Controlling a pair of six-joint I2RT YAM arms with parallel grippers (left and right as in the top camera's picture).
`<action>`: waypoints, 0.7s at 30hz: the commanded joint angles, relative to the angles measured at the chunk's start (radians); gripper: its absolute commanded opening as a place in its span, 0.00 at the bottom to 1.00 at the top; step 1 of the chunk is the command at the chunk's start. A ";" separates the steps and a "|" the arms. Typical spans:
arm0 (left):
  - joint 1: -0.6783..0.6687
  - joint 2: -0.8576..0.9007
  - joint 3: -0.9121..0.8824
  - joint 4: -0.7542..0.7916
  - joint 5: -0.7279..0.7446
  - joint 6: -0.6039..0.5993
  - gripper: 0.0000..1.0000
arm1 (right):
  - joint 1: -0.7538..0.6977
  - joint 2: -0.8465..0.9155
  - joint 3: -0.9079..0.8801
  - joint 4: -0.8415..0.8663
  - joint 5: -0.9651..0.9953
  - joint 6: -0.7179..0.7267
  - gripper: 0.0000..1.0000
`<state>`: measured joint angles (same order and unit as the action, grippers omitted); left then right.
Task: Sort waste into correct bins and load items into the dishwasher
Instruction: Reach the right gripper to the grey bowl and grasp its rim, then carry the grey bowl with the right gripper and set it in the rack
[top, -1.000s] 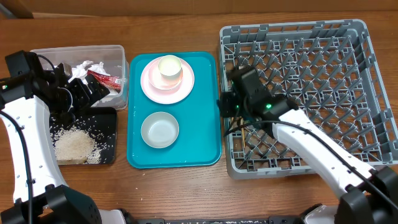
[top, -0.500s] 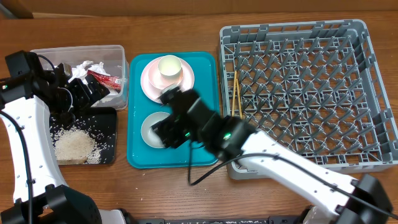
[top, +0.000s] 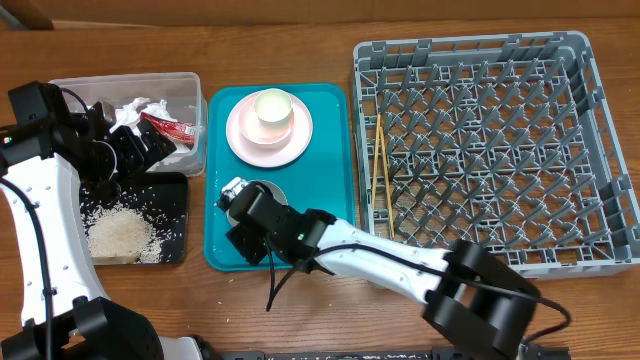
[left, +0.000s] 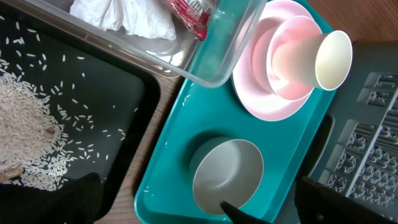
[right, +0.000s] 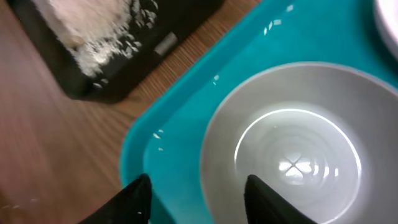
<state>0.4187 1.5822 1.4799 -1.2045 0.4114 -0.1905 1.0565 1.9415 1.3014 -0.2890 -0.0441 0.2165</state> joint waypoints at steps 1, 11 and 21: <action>-0.004 -0.019 0.021 0.002 -0.003 0.011 1.00 | 0.005 0.034 0.007 0.012 0.011 -0.035 0.47; -0.004 -0.019 0.021 0.002 -0.003 0.011 1.00 | 0.005 0.047 0.007 -0.027 -0.002 -0.035 0.26; -0.004 -0.019 0.021 0.002 -0.003 0.011 1.00 | 0.005 0.046 0.007 -0.076 0.003 -0.035 0.26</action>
<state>0.4187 1.5822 1.4799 -1.2049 0.4114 -0.1905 1.0565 1.9816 1.3014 -0.3641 -0.0448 0.1825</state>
